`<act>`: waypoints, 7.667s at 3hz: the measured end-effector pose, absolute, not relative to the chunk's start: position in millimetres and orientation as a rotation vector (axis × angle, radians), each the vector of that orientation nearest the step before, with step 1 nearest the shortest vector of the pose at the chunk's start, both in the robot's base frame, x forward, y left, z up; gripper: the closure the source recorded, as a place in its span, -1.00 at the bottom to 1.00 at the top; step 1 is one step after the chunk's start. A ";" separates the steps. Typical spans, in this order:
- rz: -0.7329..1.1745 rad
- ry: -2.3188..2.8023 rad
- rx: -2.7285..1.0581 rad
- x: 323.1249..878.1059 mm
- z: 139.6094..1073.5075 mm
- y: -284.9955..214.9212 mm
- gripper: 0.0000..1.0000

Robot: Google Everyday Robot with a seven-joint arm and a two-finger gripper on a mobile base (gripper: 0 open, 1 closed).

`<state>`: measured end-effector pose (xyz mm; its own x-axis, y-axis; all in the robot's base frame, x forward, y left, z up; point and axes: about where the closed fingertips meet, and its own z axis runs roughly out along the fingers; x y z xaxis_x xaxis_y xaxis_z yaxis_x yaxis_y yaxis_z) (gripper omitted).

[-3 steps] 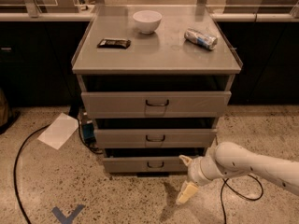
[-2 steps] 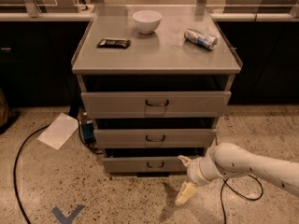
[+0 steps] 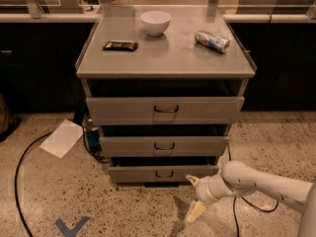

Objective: Open bottom drawer

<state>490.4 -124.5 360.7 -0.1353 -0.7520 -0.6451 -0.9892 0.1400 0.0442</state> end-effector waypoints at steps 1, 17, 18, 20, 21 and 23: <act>0.680 1.960 -1.670 500.4 320.8 -130.4 -1.00; 0.687 1.980 -1.673 655.1 170.9 -126.9 -1.00; 0.704 1.979 -1.693 649.1 168.9 -121.4 -1.00; 0.806 1.976 -1.709 614.7 175.4 -112.8 -1.00; 0.809 1.975 -1.710 613.8 175.3 -112.1 -1.00; 0.839 1.983 -1.727 596.9 177.6 -108.2 -1.00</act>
Offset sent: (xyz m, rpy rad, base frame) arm 0.0556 -0.0432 -0.1023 -0.0325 0.0029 -0.0993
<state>596.9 -108.2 177.6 -0.1734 -0.7535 -0.6342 -0.9798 0.0671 0.1882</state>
